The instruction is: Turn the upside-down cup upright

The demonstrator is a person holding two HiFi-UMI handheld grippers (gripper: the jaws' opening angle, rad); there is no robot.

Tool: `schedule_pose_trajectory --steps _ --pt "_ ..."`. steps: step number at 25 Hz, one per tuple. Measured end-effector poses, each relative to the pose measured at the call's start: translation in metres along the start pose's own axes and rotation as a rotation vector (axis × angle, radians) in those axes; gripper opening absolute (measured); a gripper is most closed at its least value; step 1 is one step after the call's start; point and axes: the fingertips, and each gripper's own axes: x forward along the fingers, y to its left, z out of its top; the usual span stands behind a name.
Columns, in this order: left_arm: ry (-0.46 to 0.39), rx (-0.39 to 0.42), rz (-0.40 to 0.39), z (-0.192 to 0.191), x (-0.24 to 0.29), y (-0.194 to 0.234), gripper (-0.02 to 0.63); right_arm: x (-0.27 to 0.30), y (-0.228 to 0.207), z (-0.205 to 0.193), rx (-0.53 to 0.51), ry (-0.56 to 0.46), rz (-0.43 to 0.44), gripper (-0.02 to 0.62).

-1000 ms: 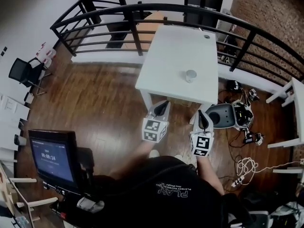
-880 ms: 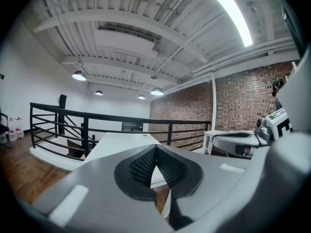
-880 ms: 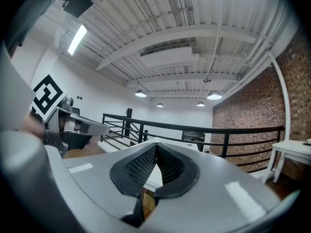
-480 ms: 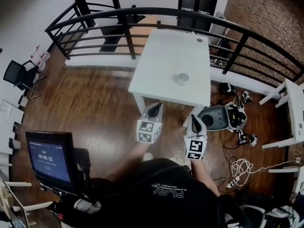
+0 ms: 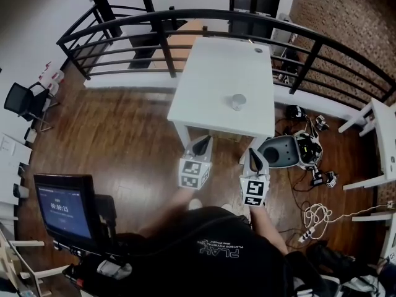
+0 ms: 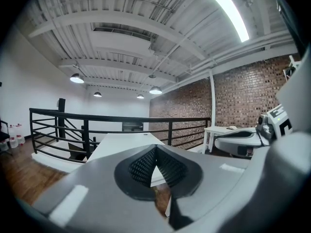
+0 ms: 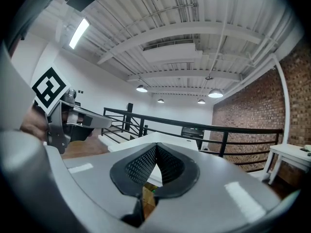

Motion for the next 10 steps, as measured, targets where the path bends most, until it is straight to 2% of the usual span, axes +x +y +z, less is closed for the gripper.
schedule_pose_trajectory --steps 10 --pt "0.000 0.011 -0.014 -0.0046 0.0003 -0.0045 -0.003 0.0043 0.0034 -0.0070 -0.012 0.027 0.006 0.014"
